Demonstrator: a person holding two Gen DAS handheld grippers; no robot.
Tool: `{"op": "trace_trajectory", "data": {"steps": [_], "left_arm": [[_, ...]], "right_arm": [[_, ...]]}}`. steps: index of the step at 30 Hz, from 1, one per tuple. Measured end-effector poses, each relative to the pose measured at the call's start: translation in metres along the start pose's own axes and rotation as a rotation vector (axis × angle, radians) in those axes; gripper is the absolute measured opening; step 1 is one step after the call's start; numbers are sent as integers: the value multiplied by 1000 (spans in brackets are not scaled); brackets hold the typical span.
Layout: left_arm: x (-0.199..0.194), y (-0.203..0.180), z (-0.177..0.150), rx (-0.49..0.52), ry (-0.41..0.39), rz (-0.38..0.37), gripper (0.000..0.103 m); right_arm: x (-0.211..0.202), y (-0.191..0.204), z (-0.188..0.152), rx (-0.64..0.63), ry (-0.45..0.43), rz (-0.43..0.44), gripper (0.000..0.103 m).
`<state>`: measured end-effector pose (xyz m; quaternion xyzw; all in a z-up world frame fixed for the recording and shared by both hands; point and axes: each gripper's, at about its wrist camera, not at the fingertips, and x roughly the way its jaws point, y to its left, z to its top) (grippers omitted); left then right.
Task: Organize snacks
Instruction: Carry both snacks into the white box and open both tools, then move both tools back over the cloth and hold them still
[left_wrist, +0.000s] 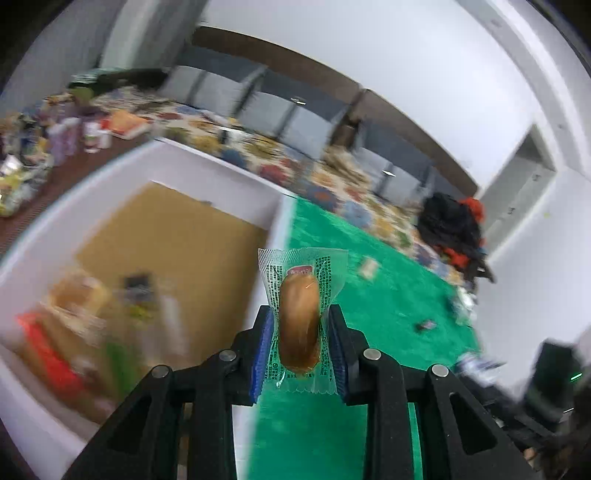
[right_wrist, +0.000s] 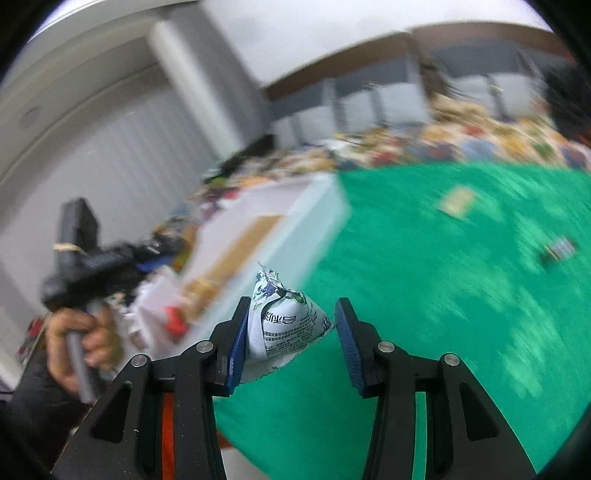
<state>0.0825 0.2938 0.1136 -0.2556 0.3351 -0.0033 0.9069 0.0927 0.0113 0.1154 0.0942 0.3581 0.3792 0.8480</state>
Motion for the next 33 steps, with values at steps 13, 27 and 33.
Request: {"op": "trace_trajectory", "data": {"steps": [13, 27, 33], "left_arm": [[-10, 127, -13, -100, 46, 377, 82], [-14, 19, -53, 56, -2, 218, 93], [41, -92, -90, 215, 97, 61, 102]], "right_arm": [[143, 128, 32, -92, 259, 169, 70], [18, -102, -79, -65, 246, -435, 76], [-72, -201, -115, 39, 155, -735, 76]]}}
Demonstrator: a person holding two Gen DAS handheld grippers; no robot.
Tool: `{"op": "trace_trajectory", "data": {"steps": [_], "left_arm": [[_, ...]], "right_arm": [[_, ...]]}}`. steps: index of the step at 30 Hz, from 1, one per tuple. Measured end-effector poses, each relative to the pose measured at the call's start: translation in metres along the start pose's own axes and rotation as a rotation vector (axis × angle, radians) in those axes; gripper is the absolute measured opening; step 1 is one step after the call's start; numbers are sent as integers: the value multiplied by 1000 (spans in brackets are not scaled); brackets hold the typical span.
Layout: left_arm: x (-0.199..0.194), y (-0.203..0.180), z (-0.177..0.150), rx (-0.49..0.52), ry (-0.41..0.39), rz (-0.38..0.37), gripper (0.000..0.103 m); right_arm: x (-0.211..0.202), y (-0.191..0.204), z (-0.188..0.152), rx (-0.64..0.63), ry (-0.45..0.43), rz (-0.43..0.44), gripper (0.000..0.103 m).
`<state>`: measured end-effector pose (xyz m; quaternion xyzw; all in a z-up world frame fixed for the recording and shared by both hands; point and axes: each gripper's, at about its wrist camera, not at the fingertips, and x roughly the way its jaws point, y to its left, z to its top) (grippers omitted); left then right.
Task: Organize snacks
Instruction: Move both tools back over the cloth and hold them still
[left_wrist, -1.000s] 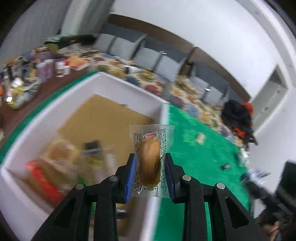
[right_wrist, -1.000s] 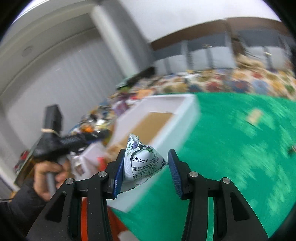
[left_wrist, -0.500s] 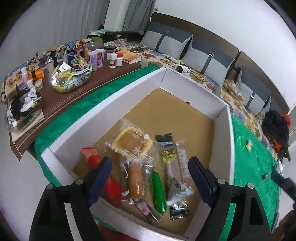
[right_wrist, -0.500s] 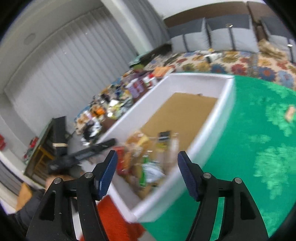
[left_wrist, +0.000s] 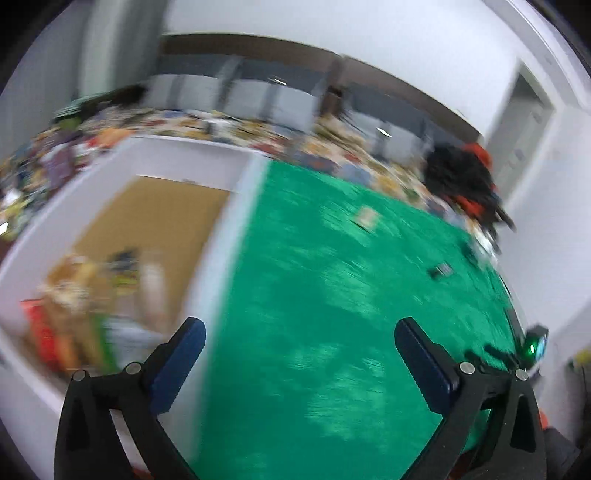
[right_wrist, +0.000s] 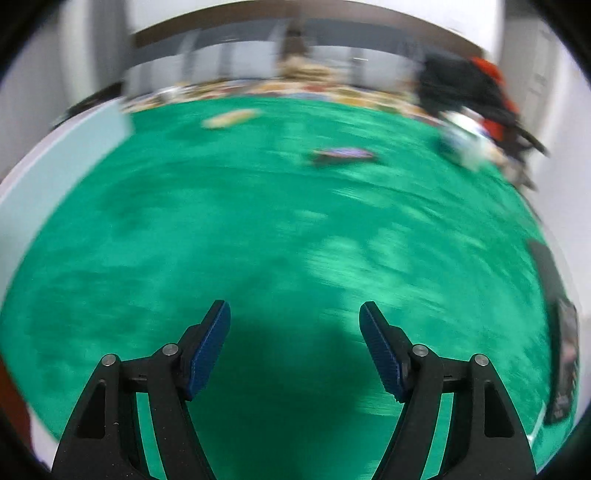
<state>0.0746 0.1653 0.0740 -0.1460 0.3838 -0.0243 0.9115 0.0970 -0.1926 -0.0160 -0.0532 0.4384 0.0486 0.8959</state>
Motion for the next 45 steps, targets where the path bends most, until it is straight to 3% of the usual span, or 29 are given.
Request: {"op": "trace_trajectory", "data": {"steps": [4, 8, 13, 18, 21, 25, 45], "left_arm": [[59, -60, -15, 107, 102, -24, 102], [129, -92, -32, 163, 197, 22, 102], [180, -93, -31, 144, 213, 116, 102], [205, -81, -23, 124, 184, 196, 102], [216, -70, -21, 124, 187, 225, 102], [214, -68, -26, 146, 128, 229, 103], [216, -68, -25, 146, 127, 226, 103]], "right_arm": [[5, -36, -3, 152, 21, -19, 76], [16, -38, 5, 155, 53, -35, 76], [24, -35, -2, 119, 70, -42, 77], [28, -37, -5, 123, 53, -45, 82], [29, -37, -4, 127, 38, -50, 86], [30, -37, -4, 128, 31, -50, 88], [31, -38, -2, 127, 33, -52, 90]]}}
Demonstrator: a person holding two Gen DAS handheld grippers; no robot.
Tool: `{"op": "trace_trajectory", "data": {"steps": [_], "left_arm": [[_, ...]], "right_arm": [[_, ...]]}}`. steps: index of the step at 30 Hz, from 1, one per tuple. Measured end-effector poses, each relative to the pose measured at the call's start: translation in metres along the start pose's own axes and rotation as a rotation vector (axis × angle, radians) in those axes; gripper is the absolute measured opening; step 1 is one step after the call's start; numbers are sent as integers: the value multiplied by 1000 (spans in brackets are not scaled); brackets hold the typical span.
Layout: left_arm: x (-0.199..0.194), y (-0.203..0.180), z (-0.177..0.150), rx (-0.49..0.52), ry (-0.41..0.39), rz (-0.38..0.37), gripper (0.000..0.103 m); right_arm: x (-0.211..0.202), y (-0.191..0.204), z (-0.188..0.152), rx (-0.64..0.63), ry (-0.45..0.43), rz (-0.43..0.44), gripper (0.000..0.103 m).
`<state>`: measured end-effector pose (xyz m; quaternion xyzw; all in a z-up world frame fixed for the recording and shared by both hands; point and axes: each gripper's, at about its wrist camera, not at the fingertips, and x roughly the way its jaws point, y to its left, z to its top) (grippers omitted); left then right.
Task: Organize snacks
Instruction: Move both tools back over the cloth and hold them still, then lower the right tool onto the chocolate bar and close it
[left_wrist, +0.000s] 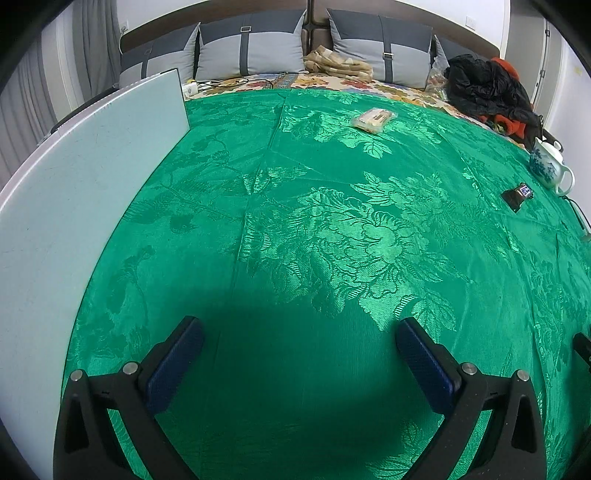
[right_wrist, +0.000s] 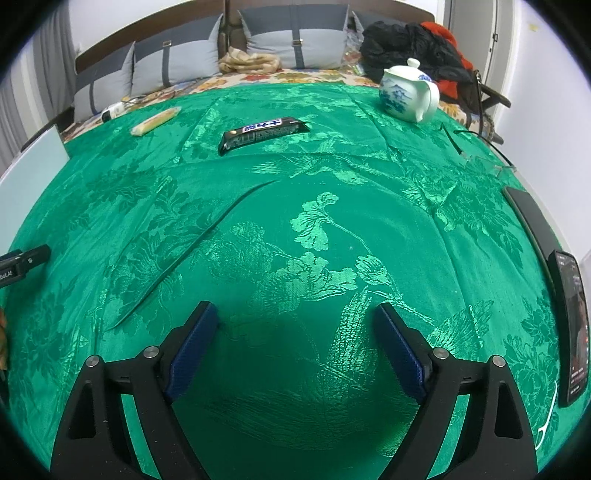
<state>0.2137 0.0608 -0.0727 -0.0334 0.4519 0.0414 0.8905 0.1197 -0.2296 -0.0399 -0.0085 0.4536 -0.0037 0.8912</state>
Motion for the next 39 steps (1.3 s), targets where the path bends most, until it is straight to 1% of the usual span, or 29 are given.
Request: {"op": "trace_trajectory", "data": {"steps": [18, 21, 22, 24, 25, 27, 28, 29, 31, 33, 35, 37, 39], "left_arm": [[2, -1, 2, 3, 1, -1, 103], [2, -1, 2, 2, 0, -1, 103], [2, -1, 2, 2, 0, -2, 103], [2, -1, 2, 4, 0, -2, 103], [2, -1, 2, 4, 0, -2, 103], [2, -1, 2, 4, 0, -2, 103], [3, -1, 2, 4, 0, -2, 103], [2, -1, 2, 4, 0, -2, 103], [2, -1, 2, 5, 0, -3, 103], [2, -1, 2, 5, 0, -3, 103], [2, -1, 2, 5, 0, -3, 103], [2, -1, 2, 5, 0, -3, 103], [2, -1, 2, 5, -1, -3, 103]], "right_arm": [[0, 1, 0, 2, 0, 2, 92], [0, -1, 4, 28, 36, 10, 91], [-1, -3, 9, 78, 46, 43, 91], [-3, -8, 23, 184, 13, 131, 90], [-2, -8, 32, 219, -2, 150, 90], [10, -6, 59, 292, 4, 182, 89], [23, -5, 78, 353, 10, 214, 89], [35, -4, 92, 394, 16, 226, 89], [58, 1, 117, 435, 31, 208, 88], [86, 8, 141, 468, 64, 159, 88], [107, 16, 156, 494, 96, 123, 88], [117, 27, 170, 471, 95, 71, 88], [127, 41, 180, 405, 113, 38, 88]]}}
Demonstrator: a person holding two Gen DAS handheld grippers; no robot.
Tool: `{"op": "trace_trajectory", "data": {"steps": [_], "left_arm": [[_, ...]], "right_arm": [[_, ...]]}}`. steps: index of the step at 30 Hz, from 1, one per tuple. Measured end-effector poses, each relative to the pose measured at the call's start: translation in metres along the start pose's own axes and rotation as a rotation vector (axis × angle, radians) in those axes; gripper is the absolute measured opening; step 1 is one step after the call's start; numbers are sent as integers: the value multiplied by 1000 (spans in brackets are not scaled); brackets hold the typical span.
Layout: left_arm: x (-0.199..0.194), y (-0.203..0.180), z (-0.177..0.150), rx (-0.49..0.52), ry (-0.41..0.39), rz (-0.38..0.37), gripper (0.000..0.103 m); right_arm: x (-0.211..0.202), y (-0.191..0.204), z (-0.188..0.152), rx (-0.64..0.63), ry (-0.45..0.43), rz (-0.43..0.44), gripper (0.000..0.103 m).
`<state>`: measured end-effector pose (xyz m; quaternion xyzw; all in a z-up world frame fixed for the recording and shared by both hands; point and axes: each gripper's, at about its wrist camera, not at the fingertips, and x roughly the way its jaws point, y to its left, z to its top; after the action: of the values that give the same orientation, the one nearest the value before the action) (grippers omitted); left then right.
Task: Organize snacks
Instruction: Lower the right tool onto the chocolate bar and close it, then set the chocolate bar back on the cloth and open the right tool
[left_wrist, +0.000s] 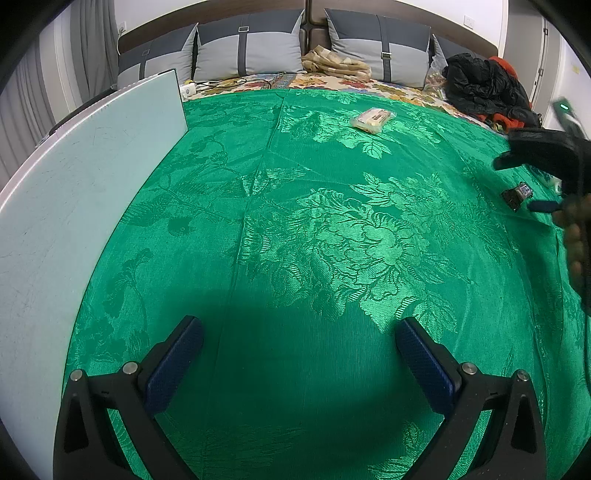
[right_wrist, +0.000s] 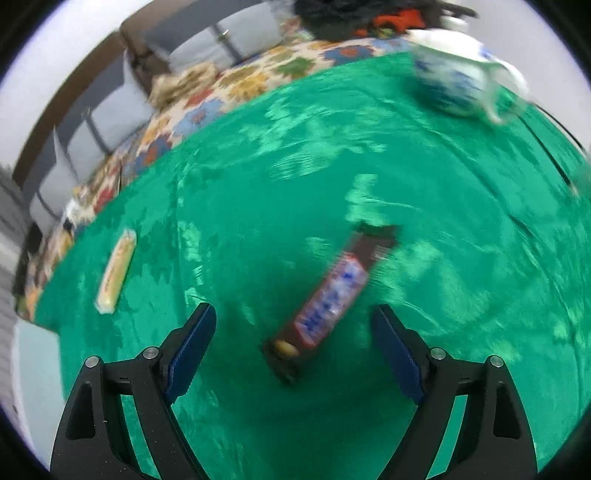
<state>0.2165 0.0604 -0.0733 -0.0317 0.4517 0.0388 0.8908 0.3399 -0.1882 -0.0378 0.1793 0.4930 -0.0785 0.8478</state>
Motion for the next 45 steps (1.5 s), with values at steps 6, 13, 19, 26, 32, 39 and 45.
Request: {"op": "trace_trajectory", "data": {"steps": [6, 13, 19, 26, 32, 39, 45], "left_arm": [[0, 0, 0, 0, 0, 0, 103], [0, 0, 0, 0, 0, 0, 103], [0, 0, 0, 1, 0, 0, 103], [0, 0, 0, 1, 0, -1, 103], [0, 0, 0, 1, 0, -1, 103], [0, 0, 0, 2, -1, -1, 103], [0, 0, 0, 2, 0, -1, 103]], "right_arm": [[2, 21, -12, -212, -60, -168, 20], [-29, 3, -32, -341, -86, -21, 18], [-73, -22, -76, -443, -52, 100, 19], [-100, -44, -139, -550, -31, 155, 19], [-92, -32, -165, -669, -76, 156, 20], [-85, -32, -163, -667, -91, 164, 65], [-80, -30, -160, -667, -81, 145, 80]]}}
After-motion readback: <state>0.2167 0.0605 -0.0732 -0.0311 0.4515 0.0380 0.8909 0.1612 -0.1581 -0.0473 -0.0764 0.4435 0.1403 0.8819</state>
